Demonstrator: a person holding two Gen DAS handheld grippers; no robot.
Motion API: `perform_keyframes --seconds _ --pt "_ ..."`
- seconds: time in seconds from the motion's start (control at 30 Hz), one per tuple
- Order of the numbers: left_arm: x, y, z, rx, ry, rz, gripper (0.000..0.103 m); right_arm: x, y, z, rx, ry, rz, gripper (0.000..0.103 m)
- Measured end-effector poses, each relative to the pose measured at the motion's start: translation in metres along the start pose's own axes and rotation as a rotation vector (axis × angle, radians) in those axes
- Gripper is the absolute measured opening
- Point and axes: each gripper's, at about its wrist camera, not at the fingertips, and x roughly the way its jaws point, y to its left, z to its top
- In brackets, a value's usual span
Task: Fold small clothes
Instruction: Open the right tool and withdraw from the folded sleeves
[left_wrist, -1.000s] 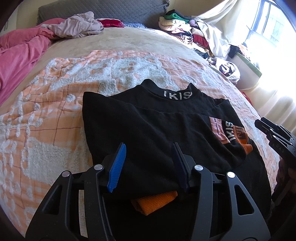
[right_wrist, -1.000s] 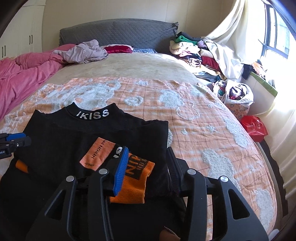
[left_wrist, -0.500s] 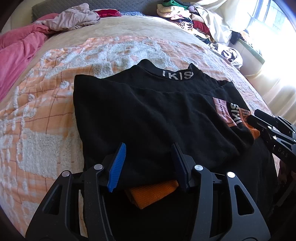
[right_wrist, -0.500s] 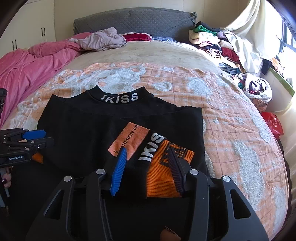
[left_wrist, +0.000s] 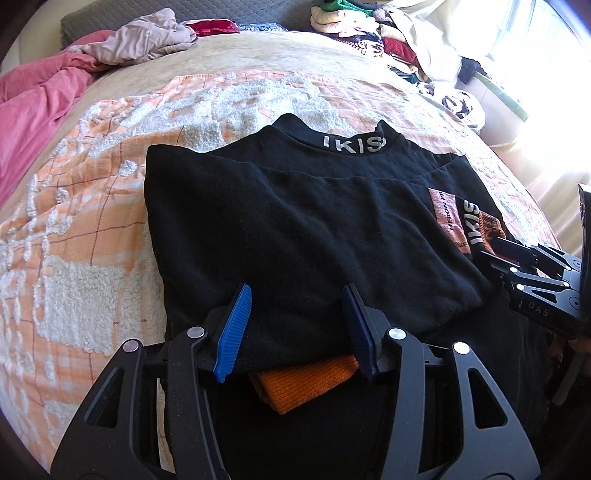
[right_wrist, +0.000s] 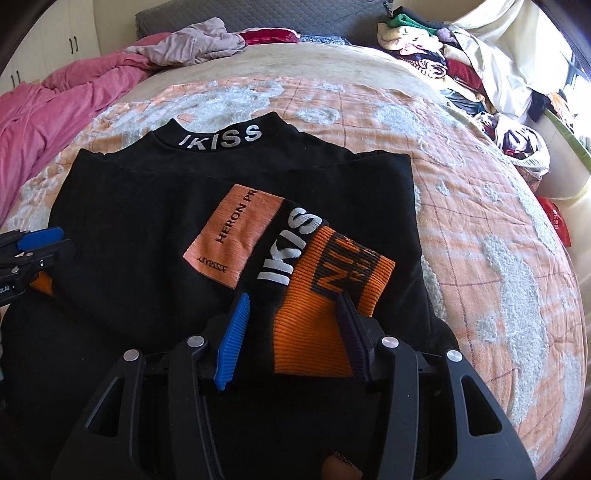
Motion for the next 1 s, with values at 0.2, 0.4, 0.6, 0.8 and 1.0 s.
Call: perform_keyframes --seconds 0.2,0.4,0.6,0.8,1.0 --pt "-0.002 -0.002 -0.001 -0.006 -0.009 0.014 0.043 -0.011 -0.005 -0.007 0.026 -0.039 0.051 0.048" --pt "-0.005 -0.002 -0.002 -0.016 -0.012 0.011 0.044 -0.026 -0.014 -0.011 0.055 -0.061 0.083 0.053" --pt "-0.010 0.000 -0.002 -0.020 -0.016 0.001 0.049 -0.033 -0.019 -0.010 0.079 -0.074 0.094 0.053" --pt "-0.015 0.000 -0.002 -0.028 -0.022 -0.003 0.052 -0.041 -0.024 -0.010 0.096 -0.093 0.098 0.056" --pt "-0.029 0.001 0.000 -0.046 -0.049 -0.011 0.071 -0.052 -0.024 -0.010 0.099 -0.135 0.100 0.073"
